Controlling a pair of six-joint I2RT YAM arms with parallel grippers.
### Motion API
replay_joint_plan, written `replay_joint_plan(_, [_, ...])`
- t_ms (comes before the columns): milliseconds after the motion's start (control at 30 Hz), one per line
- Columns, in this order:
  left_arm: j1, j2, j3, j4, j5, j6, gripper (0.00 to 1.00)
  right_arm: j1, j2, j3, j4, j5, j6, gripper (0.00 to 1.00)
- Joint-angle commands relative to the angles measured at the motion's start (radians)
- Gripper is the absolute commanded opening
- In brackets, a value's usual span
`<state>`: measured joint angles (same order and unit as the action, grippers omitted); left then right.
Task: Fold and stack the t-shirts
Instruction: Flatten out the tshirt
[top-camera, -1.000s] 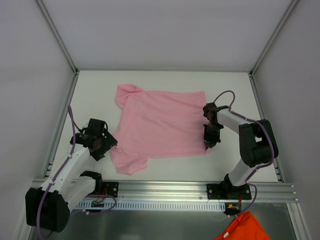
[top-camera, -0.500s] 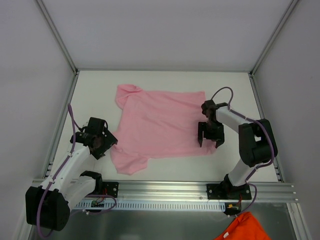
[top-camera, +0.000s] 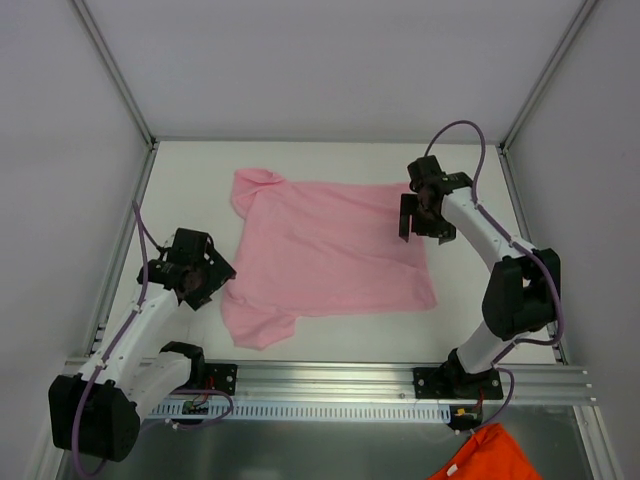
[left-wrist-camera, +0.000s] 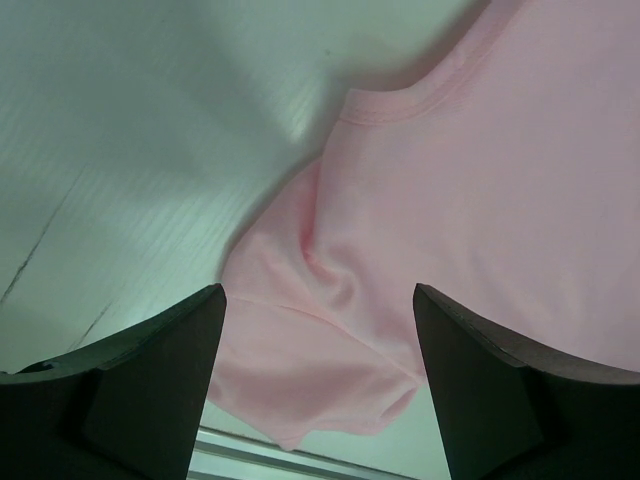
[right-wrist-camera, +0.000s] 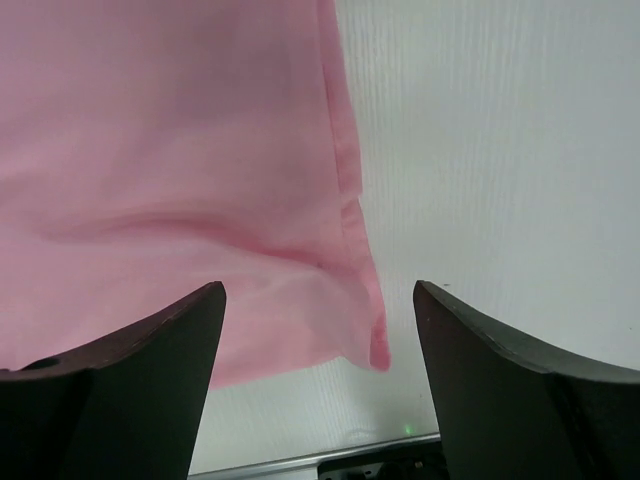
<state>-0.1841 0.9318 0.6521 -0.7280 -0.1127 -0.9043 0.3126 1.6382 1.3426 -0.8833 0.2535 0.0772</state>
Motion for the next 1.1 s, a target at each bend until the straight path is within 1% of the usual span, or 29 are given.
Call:
replay_joint_plan(0, [-0.006, -0.01, 0.041, 0.082, 0.077, 0.042, 0.77, -0.004, 0.075, 0.069, -0.034, -0.049, -0.017, 0.81])
replay_joint_plan(33, [-0.006, -0.011, 0.038, 0.097, 0.146, 0.056, 0.78, -0.007, 0.083, 0.076, -0.022, -0.075, -0.027, 0.76])
replay_joint_plan(67, [-0.006, -0.01, 0.031, 0.158, 0.194, 0.068, 0.78, -0.01, 0.092, 0.079, -0.019, -0.121, -0.027, 0.7])
replay_joint_plan(133, [-0.008, 0.002, 0.006, 0.196, 0.272, 0.082, 0.78, -0.021, 0.118, 0.081, -0.008, -0.164, -0.021, 0.52])
replay_joint_plan(167, [-0.008, 0.021, -0.003, 0.211, 0.328, 0.091, 0.8, -0.024, 0.129, 0.084, -0.008, -0.184, -0.013, 0.46])
replay_joint_plan(233, [-0.009, 0.035, -0.031, 0.249, 0.372, 0.1, 0.81, -0.027, 0.15, 0.086, 0.003, -0.24, -0.013, 0.4])
replay_joint_plan(267, [-0.009, 0.036, -0.037, 0.251, 0.383, 0.105, 0.81, -0.029, 0.152, 0.084, 0.009, -0.243, -0.014, 0.35])
replay_joint_plan(300, [-0.012, 0.033, -0.042, 0.251, 0.378, 0.107, 0.81, -0.029, 0.156, 0.084, 0.012, -0.279, -0.014, 0.32])
replay_joint_plan(333, [-0.014, 0.029, -0.049, 0.254, 0.378, 0.114, 0.81, -0.029, 0.166, 0.087, 0.012, -0.283, -0.014, 0.29])
replay_joint_plan(367, [-0.014, 0.03, -0.052, 0.257, 0.393, 0.119, 0.81, -0.029, 0.17, 0.092, 0.012, -0.281, -0.017, 0.2])
replay_joint_plan(433, [-0.014, 0.05, -0.062, 0.278, 0.433, 0.136, 0.81, -0.03, 0.178, 0.101, 0.006, -0.283, -0.019, 0.13])
replay_joint_plan(467, [-0.014, 0.086, -0.063, 0.282, 0.455, 0.139, 0.81, -0.03, 0.186, 0.105, 0.003, -0.283, -0.019, 0.11])
replay_joint_plan(533, [-0.015, 0.12, -0.078, 0.297, 0.51, 0.142, 0.81, -0.03, 0.19, 0.118, -0.002, -0.289, -0.024, 0.1])
replay_joint_plan(767, [-0.025, 0.217, -0.098, 0.291, 0.512, 0.134, 0.81, -0.03, 0.198, 0.151, -0.022, -0.284, -0.047, 0.09])
replay_joint_plan(833, [-0.025, 0.222, -0.091, 0.268, 0.475, 0.127, 0.82, -0.032, 0.21, 0.164, -0.031, -0.284, -0.056, 0.09])
replay_joint_plan(867, [-0.025, 0.226, -0.08, 0.23, 0.429, 0.117, 0.82, -0.033, 0.218, 0.167, -0.031, -0.284, -0.057, 0.09])
replay_joint_plan(900, [-0.025, 0.226, -0.072, 0.207, 0.429, 0.117, 0.83, -0.035, 0.222, 0.167, -0.029, -0.284, -0.057, 0.09])
replay_joint_plan(933, [-0.025, 0.231, -0.068, 0.185, 0.388, 0.107, 0.83, -0.038, 0.226, 0.168, -0.028, -0.284, -0.056, 0.09])
replay_joint_plan(1067, [-0.025, 0.22, -0.057, 0.105, 0.302, 0.068, 0.84, -0.053, 0.259, 0.187, -0.029, -0.293, -0.056, 0.09])
